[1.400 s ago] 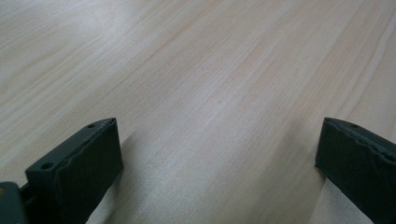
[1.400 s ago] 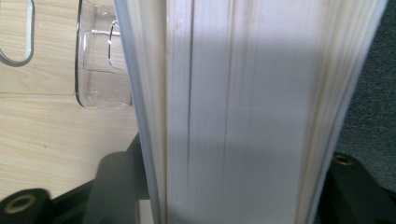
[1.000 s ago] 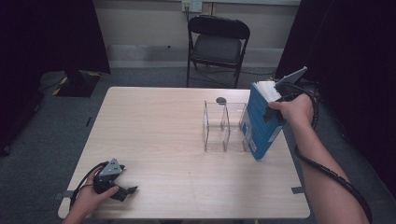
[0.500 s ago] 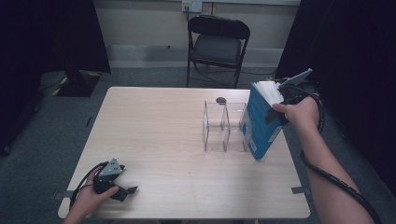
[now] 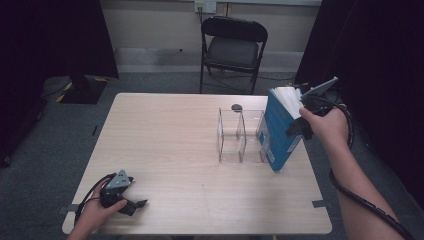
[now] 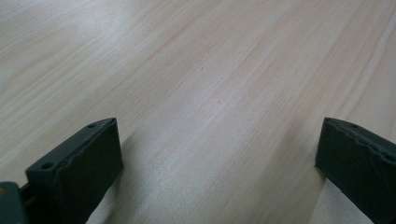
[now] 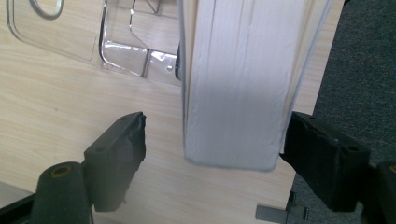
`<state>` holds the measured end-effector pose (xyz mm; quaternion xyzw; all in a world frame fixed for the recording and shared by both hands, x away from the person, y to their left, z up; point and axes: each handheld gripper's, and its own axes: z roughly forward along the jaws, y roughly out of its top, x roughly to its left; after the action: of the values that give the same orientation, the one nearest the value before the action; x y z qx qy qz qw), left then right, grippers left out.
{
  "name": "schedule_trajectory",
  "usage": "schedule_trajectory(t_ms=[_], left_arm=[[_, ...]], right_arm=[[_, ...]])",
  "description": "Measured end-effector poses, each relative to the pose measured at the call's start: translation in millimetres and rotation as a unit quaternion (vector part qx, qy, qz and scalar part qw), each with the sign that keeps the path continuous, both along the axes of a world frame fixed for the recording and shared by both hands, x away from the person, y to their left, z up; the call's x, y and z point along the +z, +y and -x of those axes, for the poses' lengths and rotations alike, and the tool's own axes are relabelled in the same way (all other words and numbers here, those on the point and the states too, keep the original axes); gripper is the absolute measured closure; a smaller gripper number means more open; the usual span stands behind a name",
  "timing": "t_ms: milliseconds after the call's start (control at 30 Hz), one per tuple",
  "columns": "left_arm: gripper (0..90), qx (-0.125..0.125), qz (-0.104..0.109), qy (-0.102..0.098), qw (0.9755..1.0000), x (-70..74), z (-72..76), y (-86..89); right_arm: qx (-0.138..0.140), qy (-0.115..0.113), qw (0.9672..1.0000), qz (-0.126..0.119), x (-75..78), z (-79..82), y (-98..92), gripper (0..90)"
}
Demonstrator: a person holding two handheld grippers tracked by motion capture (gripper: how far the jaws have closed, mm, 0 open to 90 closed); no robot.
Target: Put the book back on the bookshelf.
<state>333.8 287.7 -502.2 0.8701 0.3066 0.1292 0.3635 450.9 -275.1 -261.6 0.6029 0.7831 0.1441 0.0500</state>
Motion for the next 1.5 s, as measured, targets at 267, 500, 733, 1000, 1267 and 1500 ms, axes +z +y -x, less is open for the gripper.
schedule_trajectory(t_ms=[267, 500, 733, 1000, 1267, 1500], left_arm=[[0.0, -0.001, -0.002, -0.002, 1.0, 0.3, -0.3, 0.1], [0.0, 0.001, -0.002, -0.002, 1.0, 0.3, -0.1, 0.0], [0.0, -0.001, -0.003, -0.002, 1.0, 0.3, -0.3, 0.2], [0.0, 0.001, -0.002, -0.002, 1.0, 0.2, 0.0, 0.0], [0.0, 0.001, -0.002, -0.002, 1.0, 0.2, 0.0, 0.0], [0.0, 0.001, -0.002, -0.002, 1.0, 0.2, -0.1, 0.1]], right_arm=[[0.012, 0.0, 0.9999, 0.01, 1.1, 7.9, -1.9, 20.1], [0.021, -0.004, 0.9998, 0.001, 0.2, 16.9, -4.3, 20.2], [0.033, -0.01, 0.9994, 0.002, -3.0, 24.7, -3.0, 21.4], [0.045, -0.003, 0.999, 0.003, -8.7, 31.6, 3.1, 21.3], [0.058, -0.002, 0.9983, 0.006, -13.6, 37.6, 7.4, 21.1], [0.07, -0.002, 0.9976, -0.004, -16.9, 41.1, 12.4, 21.1]])
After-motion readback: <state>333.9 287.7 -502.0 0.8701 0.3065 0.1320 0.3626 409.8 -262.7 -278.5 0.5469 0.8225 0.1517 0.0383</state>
